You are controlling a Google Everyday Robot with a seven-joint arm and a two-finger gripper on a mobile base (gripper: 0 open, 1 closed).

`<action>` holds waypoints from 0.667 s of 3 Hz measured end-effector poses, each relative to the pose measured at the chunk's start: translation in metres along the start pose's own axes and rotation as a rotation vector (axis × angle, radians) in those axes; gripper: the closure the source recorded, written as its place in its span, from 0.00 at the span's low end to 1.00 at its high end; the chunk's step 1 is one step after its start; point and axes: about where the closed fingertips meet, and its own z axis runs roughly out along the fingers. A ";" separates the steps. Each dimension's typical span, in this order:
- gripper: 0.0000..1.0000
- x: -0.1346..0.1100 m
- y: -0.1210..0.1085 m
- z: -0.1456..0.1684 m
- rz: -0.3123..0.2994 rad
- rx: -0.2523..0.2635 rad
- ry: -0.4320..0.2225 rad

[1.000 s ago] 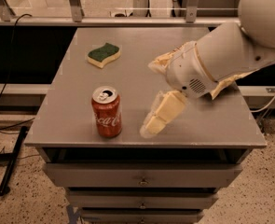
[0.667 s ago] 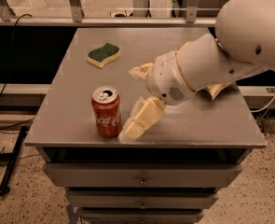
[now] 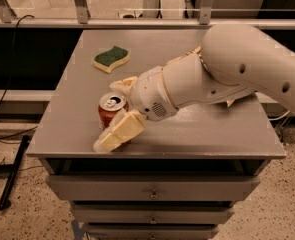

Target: Move coke can near sponge

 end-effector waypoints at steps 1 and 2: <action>0.29 0.003 -0.005 0.012 0.021 0.016 -0.038; 0.51 0.011 -0.016 0.009 0.040 0.048 -0.056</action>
Offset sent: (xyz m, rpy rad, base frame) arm 0.0334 -0.0129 -0.0225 0.0842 0.0118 -0.1173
